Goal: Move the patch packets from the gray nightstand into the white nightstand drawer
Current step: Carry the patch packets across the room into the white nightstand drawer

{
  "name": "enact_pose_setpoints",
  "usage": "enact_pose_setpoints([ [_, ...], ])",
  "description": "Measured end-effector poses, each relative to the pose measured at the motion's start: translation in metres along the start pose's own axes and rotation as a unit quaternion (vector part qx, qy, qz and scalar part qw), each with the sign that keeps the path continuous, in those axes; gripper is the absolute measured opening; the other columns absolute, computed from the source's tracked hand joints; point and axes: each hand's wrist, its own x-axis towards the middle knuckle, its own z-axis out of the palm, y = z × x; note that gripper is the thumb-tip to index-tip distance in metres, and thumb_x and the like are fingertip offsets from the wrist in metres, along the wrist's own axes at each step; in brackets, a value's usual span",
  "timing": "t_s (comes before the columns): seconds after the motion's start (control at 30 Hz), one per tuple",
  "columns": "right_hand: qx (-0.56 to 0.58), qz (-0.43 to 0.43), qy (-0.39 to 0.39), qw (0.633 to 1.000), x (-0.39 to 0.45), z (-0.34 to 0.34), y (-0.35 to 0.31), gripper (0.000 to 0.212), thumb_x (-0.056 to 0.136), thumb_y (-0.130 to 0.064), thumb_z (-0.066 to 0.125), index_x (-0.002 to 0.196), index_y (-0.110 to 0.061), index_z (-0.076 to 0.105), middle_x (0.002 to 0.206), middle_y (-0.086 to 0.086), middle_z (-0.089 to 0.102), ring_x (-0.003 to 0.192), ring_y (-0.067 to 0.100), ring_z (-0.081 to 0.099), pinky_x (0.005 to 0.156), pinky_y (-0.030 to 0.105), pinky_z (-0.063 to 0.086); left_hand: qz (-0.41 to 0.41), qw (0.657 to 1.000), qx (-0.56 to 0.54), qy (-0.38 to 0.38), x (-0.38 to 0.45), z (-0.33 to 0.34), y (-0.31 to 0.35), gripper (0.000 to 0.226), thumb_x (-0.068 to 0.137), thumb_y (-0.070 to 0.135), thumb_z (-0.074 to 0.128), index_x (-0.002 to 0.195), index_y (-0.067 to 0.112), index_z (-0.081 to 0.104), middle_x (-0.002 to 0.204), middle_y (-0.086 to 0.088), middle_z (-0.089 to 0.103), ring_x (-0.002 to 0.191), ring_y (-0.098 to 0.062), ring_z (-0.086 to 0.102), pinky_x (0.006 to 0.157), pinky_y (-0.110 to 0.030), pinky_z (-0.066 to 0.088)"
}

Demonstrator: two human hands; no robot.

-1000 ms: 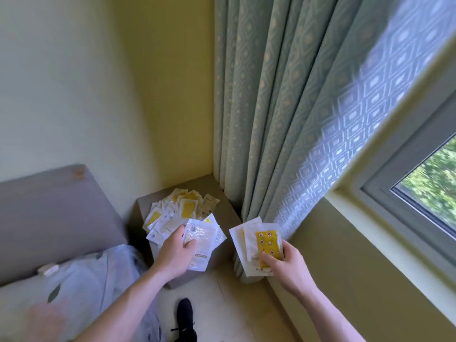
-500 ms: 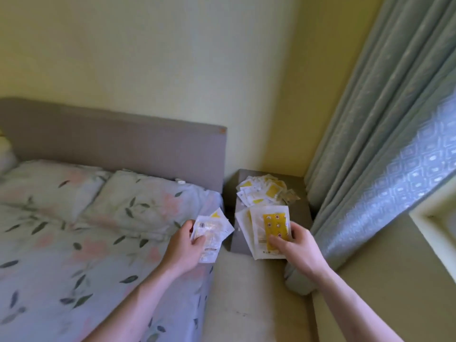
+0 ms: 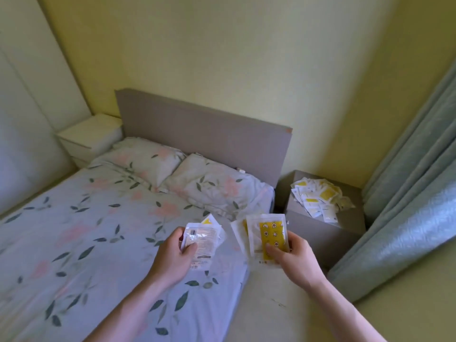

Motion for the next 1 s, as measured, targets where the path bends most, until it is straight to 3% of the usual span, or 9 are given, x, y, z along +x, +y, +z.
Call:
enact_pose_setpoints([
  [0.33,0.030,-0.088,-0.113,0.989,-0.153,0.055,-0.029,0.011,0.089,-0.022,0.075,0.099,-0.024,0.075,0.093,-0.010,0.079,0.086,0.008,0.076,0.082,0.033,0.061,-0.008,0.994,0.002,0.106,-0.209,-0.089,-0.052,0.016,0.095,0.017,0.063,0.105,0.030,0.063,0.098,0.013,0.074,0.087,0.001,0.069,0.074,-0.026,0.055],
  [0.47,0.041,-0.101,-0.157,0.981,-0.228,0.086,-0.040,0.009,0.090,-0.019,0.074,0.099,-0.024,0.074,0.093,-0.008,0.079,0.086,0.010,0.076,0.082,0.035,0.062,-0.025,0.988,-0.006,0.151,-0.297,-0.127,-0.079,0.019,0.093,0.017,0.065,0.107,0.029,0.064,0.103,0.011,0.075,0.093,-0.007,0.071,0.082,-0.037,0.058],
  [0.63,0.047,-0.125,-0.207,0.969,-0.316,0.123,-0.078,0.014,0.091,-0.014,0.072,0.103,-0.022,0.074,0.093,-0.008,0.079,0.084,0.011,0.076,0.079,0.033,0.063,-0.034,0.979,0.002,0.200,-0.393,-0.186,-0.092,0.017,0.094,0.017,0.066,0.105,0.029,0.064,0.101,0.010,0.074,0.090,-0.008,0.071,0.081,-0.038,0.058],
  [0.8,0.067,-0.149,-0.218,0.962,-0.386,0.159,-0.117,0.016,0.089,-0.012,0.072,0.103,-0.021,0.074,0.096,-0.004,0.080,0.089,0.016,0.077,0.088,0.043,0.062,-0.015,0.970,0.013,0.243,-0.457,-0.246,-0.103,0.017,0.094,0.016,0.066,0.102,0.032,0.063,0.097,0.011,0.074,0.086,-0.006,0.070,0.079,-0.037,0.057],
  [1.0,0.082,-0.177,-0.206,0.959,-0.483,0.228,-0.162,0.016,0.089,-0.012,0.071,0.103,-0.021,0.075,0.095,-0.005,0.080,0.088,0.014,0.077,0.088,0.043,0.062,-0.004,0.964,-0.018,0.267,-0.536,-0.328,-0.147,0.020,0.094,0.017,0.066,0.106,0.033,0.063,0.101,0.014,0.075,0.091,-0.007,0.072,0.083,-0.038,0.058],
])
